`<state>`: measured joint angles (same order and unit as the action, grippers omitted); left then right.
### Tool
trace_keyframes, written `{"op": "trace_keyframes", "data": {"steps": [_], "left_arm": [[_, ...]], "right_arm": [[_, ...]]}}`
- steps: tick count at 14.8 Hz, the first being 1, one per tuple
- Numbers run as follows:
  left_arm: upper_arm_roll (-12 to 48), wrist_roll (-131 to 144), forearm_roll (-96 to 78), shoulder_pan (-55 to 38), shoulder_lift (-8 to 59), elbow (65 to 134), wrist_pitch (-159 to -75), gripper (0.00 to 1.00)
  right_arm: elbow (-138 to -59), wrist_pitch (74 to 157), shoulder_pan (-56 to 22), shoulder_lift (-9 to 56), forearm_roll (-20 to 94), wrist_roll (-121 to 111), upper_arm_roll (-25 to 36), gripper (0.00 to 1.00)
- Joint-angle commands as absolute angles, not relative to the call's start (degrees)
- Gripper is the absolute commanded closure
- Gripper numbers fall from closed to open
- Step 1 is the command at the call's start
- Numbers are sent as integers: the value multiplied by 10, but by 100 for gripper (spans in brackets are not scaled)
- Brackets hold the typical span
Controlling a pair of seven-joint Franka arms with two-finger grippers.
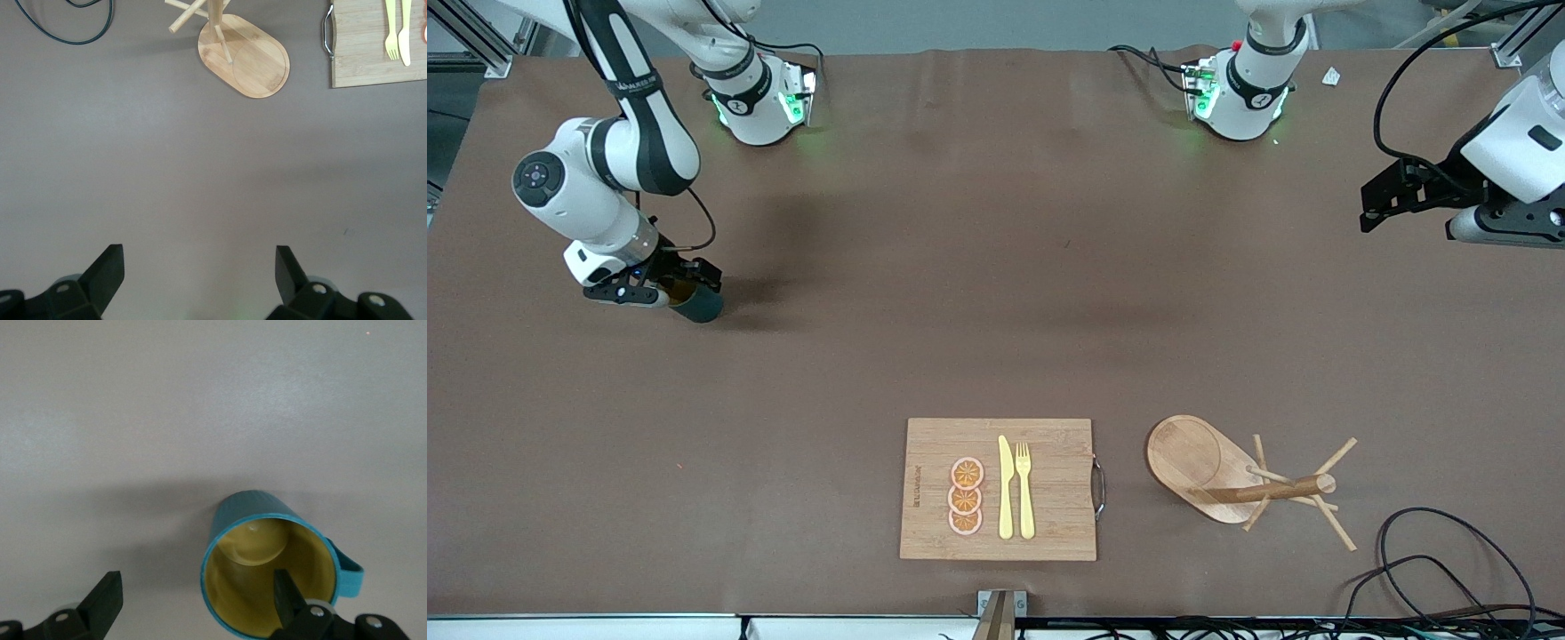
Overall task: Pass cup and hang on rack
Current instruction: 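Close the right gripper on the teal mug rim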
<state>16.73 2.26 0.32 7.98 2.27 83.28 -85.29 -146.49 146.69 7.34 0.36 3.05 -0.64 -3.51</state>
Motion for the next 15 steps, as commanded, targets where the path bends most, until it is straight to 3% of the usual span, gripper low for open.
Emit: {"op": "trace_keyframes", "data": {"steps": [1, 6, 15], "left_arm": [[170, 24, 14, 80, 25, 823, -845, 0], [170, 20, 13, 80, 25, 823, -845, 0], [170, 24, 14, 80, 25, 823, -845, 0]], "right_arm": [[-1478, 1490, 64, 3, 43, -3, -38, 1], [-1477, 1528, 65, 31, 43, -3, -38, 10], [-1478, 1535, 72, 41, 44, -3, -38, 55]]}}
